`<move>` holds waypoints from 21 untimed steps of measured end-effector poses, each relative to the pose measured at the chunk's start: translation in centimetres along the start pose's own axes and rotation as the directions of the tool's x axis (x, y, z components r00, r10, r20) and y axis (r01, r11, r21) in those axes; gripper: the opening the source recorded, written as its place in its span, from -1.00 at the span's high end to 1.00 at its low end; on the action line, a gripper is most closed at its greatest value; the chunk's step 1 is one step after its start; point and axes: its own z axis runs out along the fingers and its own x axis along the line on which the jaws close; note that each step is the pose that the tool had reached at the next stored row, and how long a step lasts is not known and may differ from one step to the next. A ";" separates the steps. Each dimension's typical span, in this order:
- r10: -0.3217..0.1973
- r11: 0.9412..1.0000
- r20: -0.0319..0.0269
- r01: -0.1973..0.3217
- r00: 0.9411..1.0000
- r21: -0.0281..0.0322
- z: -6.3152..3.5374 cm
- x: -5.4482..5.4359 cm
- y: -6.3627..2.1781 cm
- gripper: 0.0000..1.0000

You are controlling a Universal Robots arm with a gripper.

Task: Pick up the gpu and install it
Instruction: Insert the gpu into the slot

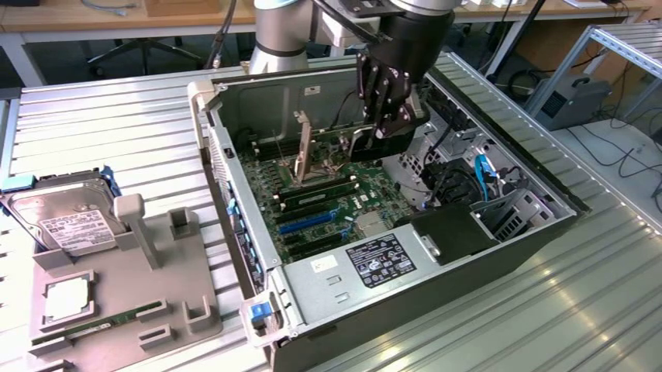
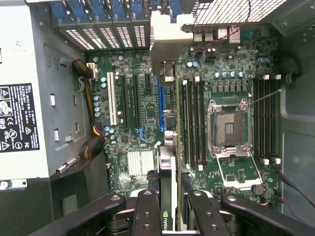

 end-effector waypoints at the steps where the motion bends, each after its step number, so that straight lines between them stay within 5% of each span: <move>1: 0.000 1.000 0.000 0.000 1.000 0.000 0.00 0.0 0.00 0.46; 7: 0.000 1.000 0.000 0.000 1.000 0.000 0.70 0.0 0.01 0.46; 14: 0.000 1.000 0.000 0.000 1.000 0.000 4.39 0.1 0.27 0.46; 21: 0.001 1.000 -0.003 -0.001 1.000 0.000 5.82 0.1 0.41 0.46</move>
